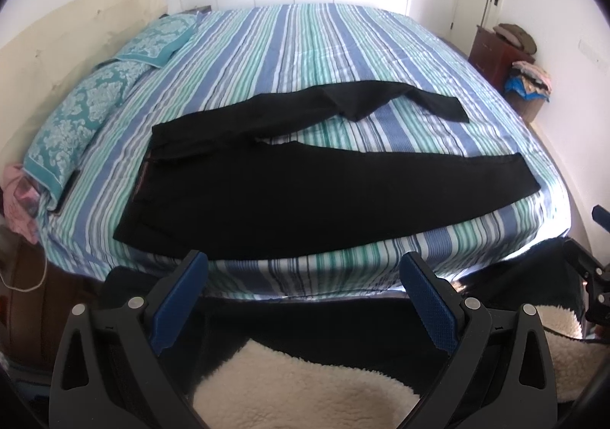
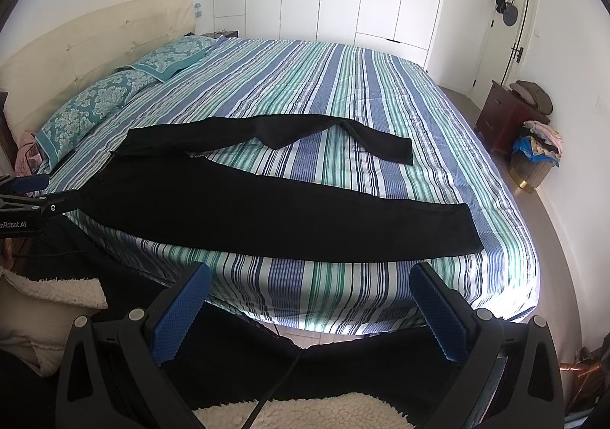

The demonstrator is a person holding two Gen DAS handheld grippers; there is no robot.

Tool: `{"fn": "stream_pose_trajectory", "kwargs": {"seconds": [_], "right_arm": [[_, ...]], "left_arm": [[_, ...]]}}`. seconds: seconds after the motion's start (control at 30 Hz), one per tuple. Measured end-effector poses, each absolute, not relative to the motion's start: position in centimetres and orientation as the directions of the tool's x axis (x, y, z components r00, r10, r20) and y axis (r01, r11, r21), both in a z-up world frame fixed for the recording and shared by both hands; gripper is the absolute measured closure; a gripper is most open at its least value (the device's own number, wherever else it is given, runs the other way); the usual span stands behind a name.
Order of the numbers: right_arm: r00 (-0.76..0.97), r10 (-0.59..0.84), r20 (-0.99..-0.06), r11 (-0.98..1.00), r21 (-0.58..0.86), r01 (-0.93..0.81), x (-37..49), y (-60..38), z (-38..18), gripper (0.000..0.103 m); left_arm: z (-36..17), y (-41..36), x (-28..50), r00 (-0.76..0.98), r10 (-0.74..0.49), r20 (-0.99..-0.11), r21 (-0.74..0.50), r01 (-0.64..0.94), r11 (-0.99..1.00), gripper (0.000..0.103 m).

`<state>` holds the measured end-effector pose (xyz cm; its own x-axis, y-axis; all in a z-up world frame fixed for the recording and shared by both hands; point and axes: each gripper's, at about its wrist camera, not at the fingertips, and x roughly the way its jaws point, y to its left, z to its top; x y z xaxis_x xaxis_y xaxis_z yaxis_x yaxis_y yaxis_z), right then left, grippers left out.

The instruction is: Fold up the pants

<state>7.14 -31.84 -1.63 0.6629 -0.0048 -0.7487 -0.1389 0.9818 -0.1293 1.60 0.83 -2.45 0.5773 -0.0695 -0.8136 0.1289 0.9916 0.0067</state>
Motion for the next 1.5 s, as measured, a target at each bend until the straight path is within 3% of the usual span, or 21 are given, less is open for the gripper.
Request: {"fn": "stream_pose_trajectory", "kwargs": {"seconds": [0.93, 1.23, 1.4, 1.5], "right_arm": [[0.662, 0.012, -0.749, 0.979, -0.125, -0.159, 7.1, -31.5, -1.5, 0.0], [0.741, 0.047, -0.67, 0.971, -0.142, -0.19, 9.7, -32.0, -0.6, 0.0], [0.78, 0.143, -0.609, 0.971, -0.064, -0.228, 12.7, -32.4, -0.6, 0.0], [0.695, 0.251, -0.674, 0.956, 0.058, -0.289, 16.9, -33.1, -3.9, 0.0]], "left_arm": [[-2.9, 1.6, 3.5, 0.585, -0.017, -0.811, 0.056, 0.105, 0.993, 0.002], [-3.5, 0.9, 8.5, 0.61, 0.005, -0.792, 0.079, 0.094, 0.992, 0.002], [-5.5, 0.2, 12.0, 0.596, -0.007, -0.803, 0.048, 0.078, 0.996, 0.002], [-6.3, -0.3, 14.2, 0.599, 0.009, -0.8, 0.064, 0.071, 0.995, 0.002]]}}
